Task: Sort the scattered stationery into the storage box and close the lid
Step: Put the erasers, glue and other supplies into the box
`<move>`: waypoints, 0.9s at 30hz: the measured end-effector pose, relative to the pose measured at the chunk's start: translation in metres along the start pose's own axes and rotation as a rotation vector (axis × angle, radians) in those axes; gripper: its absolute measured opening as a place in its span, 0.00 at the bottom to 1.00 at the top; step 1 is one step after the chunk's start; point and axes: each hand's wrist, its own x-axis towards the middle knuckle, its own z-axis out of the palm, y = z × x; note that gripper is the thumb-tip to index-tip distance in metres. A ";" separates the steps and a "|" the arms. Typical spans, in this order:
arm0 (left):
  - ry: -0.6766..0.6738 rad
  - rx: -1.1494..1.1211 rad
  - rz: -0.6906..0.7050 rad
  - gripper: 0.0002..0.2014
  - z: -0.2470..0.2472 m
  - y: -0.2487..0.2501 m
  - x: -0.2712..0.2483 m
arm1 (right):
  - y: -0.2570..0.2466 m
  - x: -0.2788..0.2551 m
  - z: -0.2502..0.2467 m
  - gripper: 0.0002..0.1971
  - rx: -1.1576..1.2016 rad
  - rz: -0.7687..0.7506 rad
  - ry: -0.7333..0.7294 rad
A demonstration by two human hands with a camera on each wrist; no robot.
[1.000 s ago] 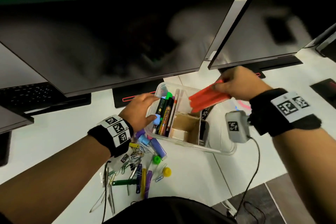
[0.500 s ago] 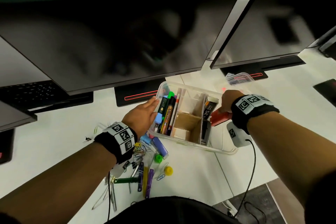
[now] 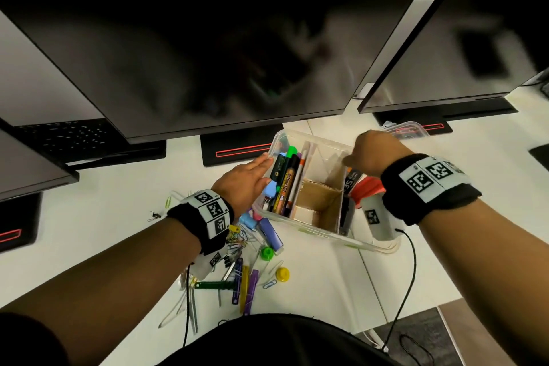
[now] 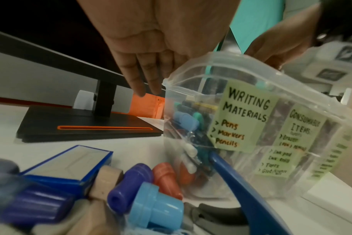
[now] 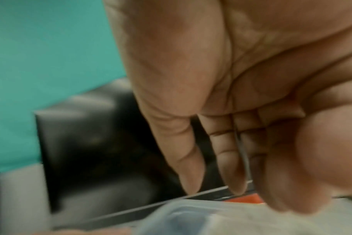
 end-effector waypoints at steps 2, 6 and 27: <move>-0.008 -0.080 0.007 0.26 -0.002 -0.005 -0.002 | -0.029 -0.024 0.000 0.17 0.066 -0.143 -0.058; -0.016 -0.117 -0.115 0.26 0.001 -0.028 -0.014 | -0.071 -0.059 0.019 0.14 0.079 -0.383 -0.184; -0.112 -0.050 -0.101 0.18 0.016 -0.069 -0.078 | -0.110 -0.062 0.167 0.15 0.049 -0.225 -0.097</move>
